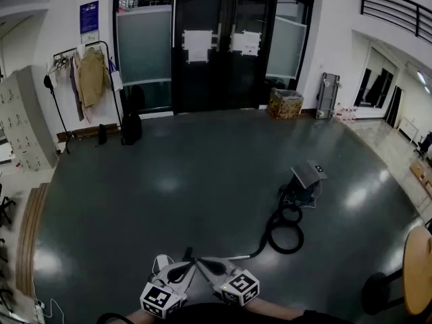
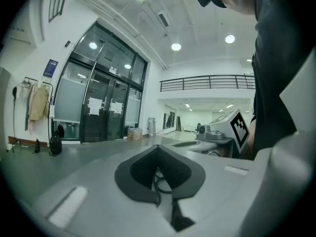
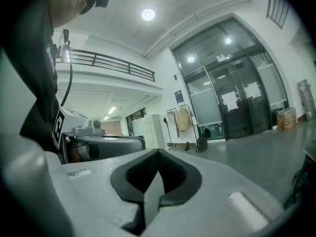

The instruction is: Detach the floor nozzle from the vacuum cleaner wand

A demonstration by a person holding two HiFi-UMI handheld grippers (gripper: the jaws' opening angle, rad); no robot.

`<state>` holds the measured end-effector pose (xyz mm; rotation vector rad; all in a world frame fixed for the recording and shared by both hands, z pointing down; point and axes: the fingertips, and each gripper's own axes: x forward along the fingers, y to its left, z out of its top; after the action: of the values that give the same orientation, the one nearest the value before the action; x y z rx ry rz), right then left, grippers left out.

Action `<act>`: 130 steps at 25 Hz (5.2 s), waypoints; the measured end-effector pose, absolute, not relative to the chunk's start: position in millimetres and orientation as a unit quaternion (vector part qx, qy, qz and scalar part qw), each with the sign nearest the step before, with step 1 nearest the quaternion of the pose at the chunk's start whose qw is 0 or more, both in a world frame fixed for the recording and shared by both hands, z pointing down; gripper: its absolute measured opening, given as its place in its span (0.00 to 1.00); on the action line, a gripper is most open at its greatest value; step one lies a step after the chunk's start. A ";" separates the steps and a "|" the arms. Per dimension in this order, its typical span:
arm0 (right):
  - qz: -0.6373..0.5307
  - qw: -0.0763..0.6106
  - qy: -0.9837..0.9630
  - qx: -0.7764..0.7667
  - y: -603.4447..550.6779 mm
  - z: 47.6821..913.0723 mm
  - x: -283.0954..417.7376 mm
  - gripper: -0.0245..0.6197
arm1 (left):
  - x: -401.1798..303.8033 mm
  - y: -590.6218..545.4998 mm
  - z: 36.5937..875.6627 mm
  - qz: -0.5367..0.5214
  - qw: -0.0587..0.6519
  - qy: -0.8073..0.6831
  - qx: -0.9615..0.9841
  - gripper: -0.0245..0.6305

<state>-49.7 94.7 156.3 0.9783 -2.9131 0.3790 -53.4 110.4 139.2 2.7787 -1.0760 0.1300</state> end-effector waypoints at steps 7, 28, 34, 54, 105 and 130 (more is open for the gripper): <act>0.126 0.022 -0.939 0.318 93.2 161.2 -45.0 0.04 | -47.7 111.0 143.5 0.049 0.076 -0.356 0.930 0.04; 0.153 -0.053 -0.935 0.316 85.7 160.9 12.4 0.04 | -10.6 105.4 149.7 0.082 0.096 -0.386 0.914 0.04; 0.155 -0.058 -0.941 0.297 83.3 164.3 27.9 0.04 | -4.0 104.9 151.9 0.089 0.097 -0.419 0.898 0.04; 0.138 0.037 -0.926 0.350 21.2 170.6 -76.4 0.04 | -143.5 21.7 170.1 0.067 0.075 -0.388 0.916 0.04; 0.225 0.085 -0.892 0.382 -69.1 334.5 -21.6 0.13 | -92.8 -88.7 337.7 0.201 0.093 -0.319 0.922 0.20; 0.205 0.131 -0.898 0.365 -123.4 610.8 -12.3 0.25 | -73.9 -128.4 595.7 0.257 0.031 -0.289 0.922 0.33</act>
<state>-12.3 -123.4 610.8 1.0610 -2.6084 0.5941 -73.9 -128.4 595.7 2.8396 -0.8913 0.7908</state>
